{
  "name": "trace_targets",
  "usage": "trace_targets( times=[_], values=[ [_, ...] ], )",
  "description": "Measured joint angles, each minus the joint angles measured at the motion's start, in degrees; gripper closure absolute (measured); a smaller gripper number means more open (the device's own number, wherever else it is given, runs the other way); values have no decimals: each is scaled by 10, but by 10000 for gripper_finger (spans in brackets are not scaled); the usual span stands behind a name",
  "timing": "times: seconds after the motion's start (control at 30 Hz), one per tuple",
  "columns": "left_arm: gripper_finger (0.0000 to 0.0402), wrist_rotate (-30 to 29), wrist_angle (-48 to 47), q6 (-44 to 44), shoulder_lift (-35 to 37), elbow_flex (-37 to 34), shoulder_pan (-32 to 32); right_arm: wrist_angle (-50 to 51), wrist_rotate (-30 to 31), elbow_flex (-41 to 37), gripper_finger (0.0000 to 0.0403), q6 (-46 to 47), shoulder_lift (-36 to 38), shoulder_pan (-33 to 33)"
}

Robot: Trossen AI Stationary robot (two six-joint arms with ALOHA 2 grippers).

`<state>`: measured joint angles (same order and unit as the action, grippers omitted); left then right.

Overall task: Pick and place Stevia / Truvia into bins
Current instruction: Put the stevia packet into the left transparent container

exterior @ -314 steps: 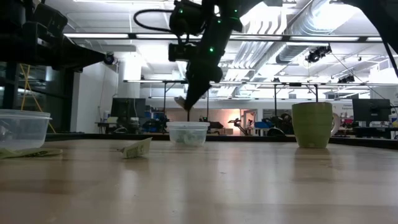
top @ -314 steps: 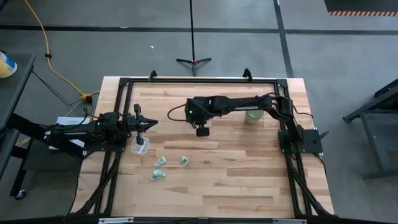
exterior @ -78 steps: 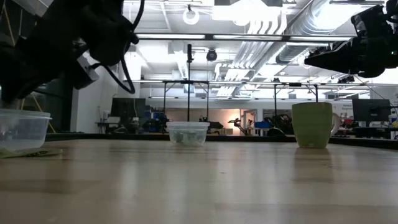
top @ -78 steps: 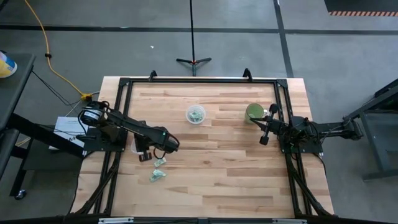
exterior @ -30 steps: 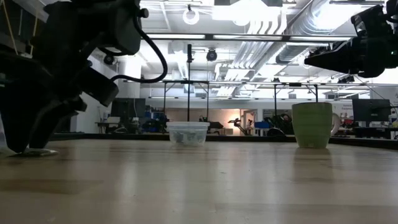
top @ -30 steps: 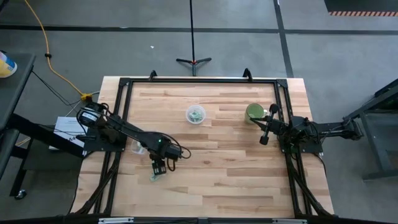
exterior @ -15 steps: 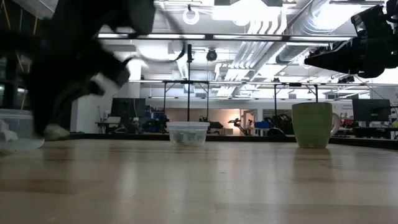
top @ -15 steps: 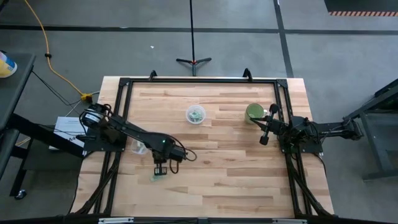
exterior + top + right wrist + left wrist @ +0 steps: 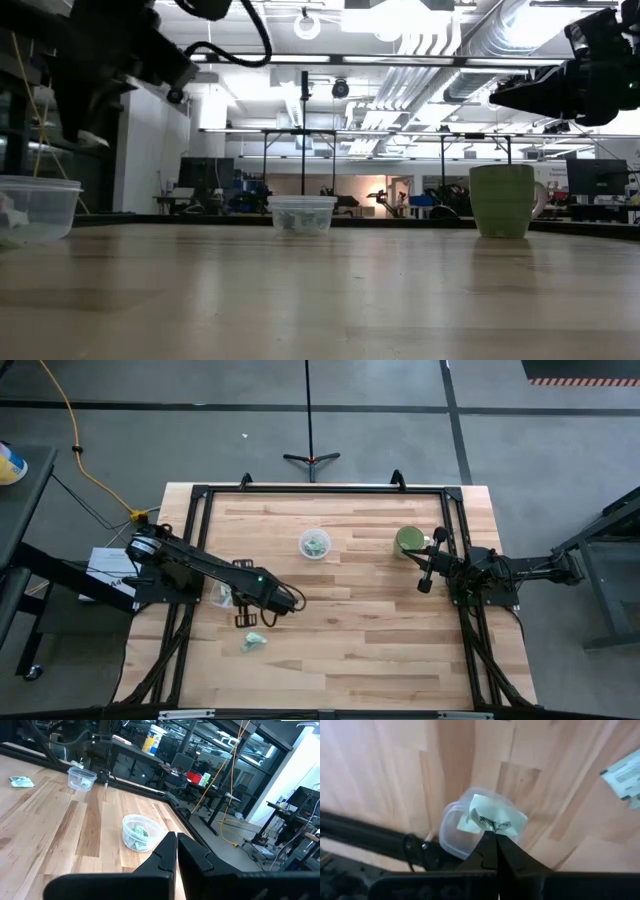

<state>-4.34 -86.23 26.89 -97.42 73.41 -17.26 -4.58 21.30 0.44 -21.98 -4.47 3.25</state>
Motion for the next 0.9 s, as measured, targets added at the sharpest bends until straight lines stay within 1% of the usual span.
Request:
trace_targets(
  times=[0.07, 0.13, 0.23, 0.3, 0.37, 0.43, 0.53, 0.63, 0.73, 0.8, 0.9],
  values=[
    [382, 4, -4, -2, -1, -12, 0, 0, 0, 0, 396, 0, 0, 0],
    [378, 4, -28, 10, -2, -28, 0, 0, -1, 0, 397, 0, 0, 0],
    [355, 4, -37, 29, 0, -63, 0, 0, -2, 0, 401, 0, 0, 0],
    [345, 15, -27, 33, 5, -89, 0, 0, -2, 0, 402, 0, 0, 0],
    [347, 25, 3, 30, 6, -114, 0, 0, -2, 0, 401, 0, 0, 0],
    [359, 27, 28, 18, 7, -138, 0, 0, -2, 0, 399, 0, 0, 0],
    [375, 23, 65, 24, 9, -162, 0, 0, -2, 0, 399, 0, 0, 0],
    [370, 12, 55, 36, 9, -169, 0, 0, -2, 0, 402, 0, 0, 0],
    [332, -9, 37, 56, 10, -167, 0, 0, -2, 0, 399, 0, 0, 0],
    [294, -25, 29, 69, 14, -160, 0, -1, -2, 0, 398, 0, 0, 0],
    [239, -35, 12, 73, 16, -146, 0, -2, -2, 0, 397, 0, 0, 0]
  ],
)
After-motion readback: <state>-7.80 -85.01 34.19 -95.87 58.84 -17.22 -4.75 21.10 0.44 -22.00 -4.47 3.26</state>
